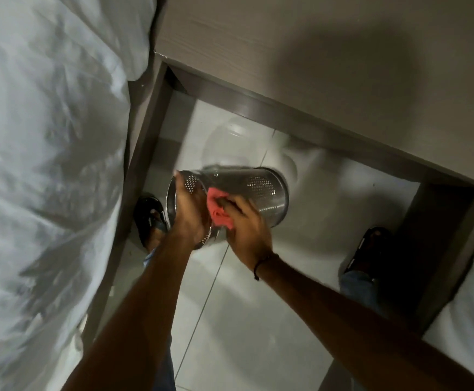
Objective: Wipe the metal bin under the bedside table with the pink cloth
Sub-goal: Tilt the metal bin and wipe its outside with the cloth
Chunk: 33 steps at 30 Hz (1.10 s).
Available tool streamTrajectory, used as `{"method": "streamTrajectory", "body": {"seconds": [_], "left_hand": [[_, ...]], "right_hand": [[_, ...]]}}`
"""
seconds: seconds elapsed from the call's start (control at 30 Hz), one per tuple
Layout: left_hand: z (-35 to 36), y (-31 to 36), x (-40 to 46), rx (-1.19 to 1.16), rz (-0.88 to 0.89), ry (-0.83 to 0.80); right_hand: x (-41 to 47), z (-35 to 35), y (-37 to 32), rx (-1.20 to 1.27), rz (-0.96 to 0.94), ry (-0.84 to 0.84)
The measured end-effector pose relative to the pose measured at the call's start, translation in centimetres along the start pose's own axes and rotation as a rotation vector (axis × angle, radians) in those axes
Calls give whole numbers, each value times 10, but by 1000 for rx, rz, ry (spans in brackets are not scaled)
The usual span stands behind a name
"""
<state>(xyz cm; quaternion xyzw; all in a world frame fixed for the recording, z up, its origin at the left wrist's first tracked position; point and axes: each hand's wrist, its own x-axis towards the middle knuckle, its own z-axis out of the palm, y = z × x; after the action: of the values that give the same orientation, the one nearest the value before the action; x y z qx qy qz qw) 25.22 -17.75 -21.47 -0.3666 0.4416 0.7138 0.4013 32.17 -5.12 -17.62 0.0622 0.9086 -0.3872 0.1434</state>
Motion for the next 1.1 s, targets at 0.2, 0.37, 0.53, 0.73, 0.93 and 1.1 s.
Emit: {"method": "streamTrajectory", "body": {"seconds": [0.2, 0.37, 0.53, 0.73, 0.93, 1.1], "left_hand": [[-8, -28, -4, 147, -92, -58], [-15, -16, -6, 111, -32, 21], [-15, -11, -10, 192, 64, 59], [-13, 11, -16, 126, 54, -46], [-6, 17, -7, 218, -57, -50], [6, 11, 2, 355, -19, -77]], "right_hand": [[32, 8, 3, 55, 139, 80], [0, 18, -3, 39, 46, -8], [-5, 23, -10, 100, 84, 56], [8, 20, -14, 70, 41, 200], [-2, 25, 0, 19, 16, 114], [36, 17, 6, -73, 43, 55]]}}
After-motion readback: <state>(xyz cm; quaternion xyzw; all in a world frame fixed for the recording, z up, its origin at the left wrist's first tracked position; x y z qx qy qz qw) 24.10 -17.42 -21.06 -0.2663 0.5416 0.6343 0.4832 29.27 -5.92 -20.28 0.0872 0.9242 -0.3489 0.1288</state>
